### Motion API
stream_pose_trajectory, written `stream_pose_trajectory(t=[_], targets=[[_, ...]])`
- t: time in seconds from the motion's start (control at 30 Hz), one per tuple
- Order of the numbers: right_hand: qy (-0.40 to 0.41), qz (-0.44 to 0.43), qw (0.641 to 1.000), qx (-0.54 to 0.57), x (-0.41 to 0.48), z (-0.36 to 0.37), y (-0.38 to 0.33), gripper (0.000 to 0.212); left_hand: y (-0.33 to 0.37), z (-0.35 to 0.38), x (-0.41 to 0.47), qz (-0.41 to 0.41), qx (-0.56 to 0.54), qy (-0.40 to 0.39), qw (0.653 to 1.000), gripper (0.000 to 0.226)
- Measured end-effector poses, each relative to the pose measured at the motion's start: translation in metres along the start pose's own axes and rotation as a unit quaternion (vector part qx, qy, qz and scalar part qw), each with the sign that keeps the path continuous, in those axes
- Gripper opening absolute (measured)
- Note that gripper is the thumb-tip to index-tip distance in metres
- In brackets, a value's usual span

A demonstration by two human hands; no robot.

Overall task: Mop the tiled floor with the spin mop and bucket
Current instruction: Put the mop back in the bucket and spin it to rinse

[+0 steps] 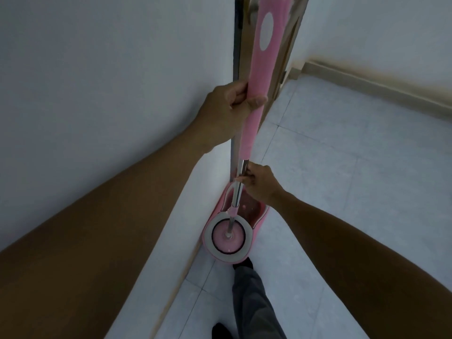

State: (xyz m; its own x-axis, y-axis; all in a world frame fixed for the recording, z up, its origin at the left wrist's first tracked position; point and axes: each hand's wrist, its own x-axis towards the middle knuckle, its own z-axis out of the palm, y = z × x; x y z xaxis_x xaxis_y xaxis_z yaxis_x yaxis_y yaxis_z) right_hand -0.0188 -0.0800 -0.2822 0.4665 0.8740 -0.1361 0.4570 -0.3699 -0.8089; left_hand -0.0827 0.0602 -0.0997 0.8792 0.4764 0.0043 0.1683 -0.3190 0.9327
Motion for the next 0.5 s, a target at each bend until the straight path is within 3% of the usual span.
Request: stream_pose_trajectory(t=[0.37,0.5], targets=[[-0.045,0.152,0.987,-0.017,0.003,0.065,0.047,0.007,-0.073,0.026,-0.021,-0.093,0.009,-0.021,0.995,0.040],[-0.102,0.218,0.971,0.000,0.005,0.075,0.049,0.021,-0.081,0.030,-0.030,-0.124,0.052,-0.055,0.989,0.048]])
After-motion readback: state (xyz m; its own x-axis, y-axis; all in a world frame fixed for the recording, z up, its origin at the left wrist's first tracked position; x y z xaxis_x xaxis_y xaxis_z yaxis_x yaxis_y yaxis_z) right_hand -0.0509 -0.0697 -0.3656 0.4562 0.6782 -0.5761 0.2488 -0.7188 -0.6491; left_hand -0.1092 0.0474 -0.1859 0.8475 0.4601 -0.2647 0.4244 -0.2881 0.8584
